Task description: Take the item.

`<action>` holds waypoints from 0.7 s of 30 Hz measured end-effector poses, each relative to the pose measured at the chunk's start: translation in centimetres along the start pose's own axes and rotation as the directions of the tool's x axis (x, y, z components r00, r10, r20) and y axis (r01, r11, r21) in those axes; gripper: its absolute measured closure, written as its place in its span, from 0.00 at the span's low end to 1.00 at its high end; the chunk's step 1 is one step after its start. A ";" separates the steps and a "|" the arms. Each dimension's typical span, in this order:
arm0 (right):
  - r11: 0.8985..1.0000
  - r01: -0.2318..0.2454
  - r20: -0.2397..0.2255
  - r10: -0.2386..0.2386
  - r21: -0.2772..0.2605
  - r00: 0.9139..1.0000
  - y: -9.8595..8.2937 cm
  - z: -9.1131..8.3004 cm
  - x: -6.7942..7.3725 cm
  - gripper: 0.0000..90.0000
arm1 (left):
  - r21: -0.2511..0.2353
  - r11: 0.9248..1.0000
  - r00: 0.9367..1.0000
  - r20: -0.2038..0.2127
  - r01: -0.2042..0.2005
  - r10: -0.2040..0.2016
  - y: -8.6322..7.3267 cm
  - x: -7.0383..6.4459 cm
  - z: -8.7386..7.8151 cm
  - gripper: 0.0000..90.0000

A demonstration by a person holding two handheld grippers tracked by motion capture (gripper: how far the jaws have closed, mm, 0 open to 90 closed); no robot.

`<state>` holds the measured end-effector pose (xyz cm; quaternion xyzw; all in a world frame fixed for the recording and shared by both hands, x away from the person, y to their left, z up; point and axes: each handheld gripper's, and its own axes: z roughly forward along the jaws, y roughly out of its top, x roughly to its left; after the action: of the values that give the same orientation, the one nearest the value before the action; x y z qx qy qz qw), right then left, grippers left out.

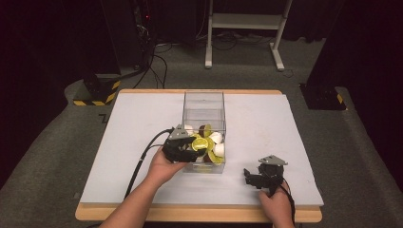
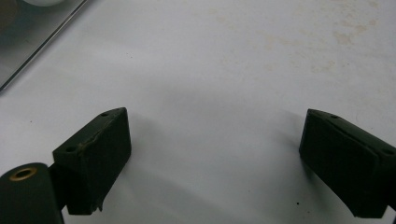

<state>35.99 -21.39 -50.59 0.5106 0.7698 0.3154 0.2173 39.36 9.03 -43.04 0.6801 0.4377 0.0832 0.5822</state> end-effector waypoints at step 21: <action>1.000 -0.001 0.000 0.001 0.000 1.000 0.0 0.0 0.0 0.10 | -0.036 0.999 1.000 0.004 -0.004 0.004 0.4 0.1 -0.5 0.51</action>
<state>36.00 -21.39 -50.59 0.5107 0.7696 0.3157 0.2171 39.29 9.52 -42.57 0.6707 0.4335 0.0907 0.5951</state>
